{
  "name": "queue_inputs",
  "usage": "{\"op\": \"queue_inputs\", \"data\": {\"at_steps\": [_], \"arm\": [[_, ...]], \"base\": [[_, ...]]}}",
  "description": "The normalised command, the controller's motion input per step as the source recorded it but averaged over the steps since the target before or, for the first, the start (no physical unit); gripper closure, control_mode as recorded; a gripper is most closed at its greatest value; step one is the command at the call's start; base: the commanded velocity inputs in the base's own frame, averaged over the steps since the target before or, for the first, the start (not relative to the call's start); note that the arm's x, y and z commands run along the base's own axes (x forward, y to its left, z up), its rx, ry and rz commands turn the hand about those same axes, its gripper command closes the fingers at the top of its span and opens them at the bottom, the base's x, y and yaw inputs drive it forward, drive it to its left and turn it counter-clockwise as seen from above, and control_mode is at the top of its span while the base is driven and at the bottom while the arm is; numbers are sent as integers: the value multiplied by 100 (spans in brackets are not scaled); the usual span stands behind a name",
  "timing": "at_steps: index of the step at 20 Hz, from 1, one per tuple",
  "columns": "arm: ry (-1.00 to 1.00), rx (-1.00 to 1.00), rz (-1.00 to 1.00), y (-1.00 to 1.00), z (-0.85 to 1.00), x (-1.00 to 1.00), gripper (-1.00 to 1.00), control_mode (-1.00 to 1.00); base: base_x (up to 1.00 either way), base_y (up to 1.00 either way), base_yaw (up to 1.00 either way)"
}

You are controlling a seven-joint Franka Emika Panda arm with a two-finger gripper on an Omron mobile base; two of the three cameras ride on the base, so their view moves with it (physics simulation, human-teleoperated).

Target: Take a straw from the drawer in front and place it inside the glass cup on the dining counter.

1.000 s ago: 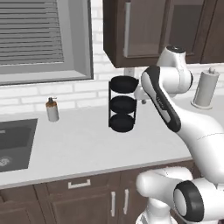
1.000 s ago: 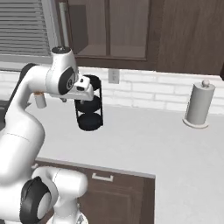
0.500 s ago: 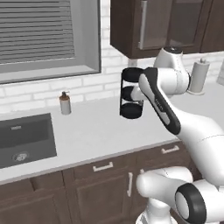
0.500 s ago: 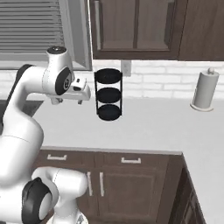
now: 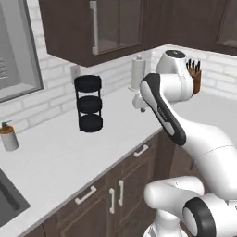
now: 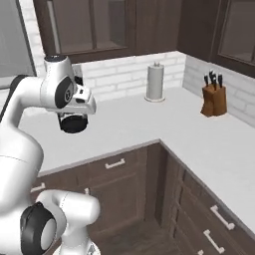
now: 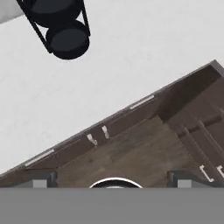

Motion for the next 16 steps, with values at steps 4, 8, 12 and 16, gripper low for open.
{"op": "queue_inputs", "data": {"at_steps": [4, 8, 12, 16], "arm": [[0, 0, 0, 0, 0, 0, -100, 100], [0, 0, 0, 0, 0, 0, -100, 100], [0, 0, 0, 0, 0, 0, -100, 100], [0, 0, 0, 0, 0, 0, -100, 100]], "base": [[0, 44, -77], [-1, 56, -71], [-23, 71, -63], [-20, 79, -56]]}}
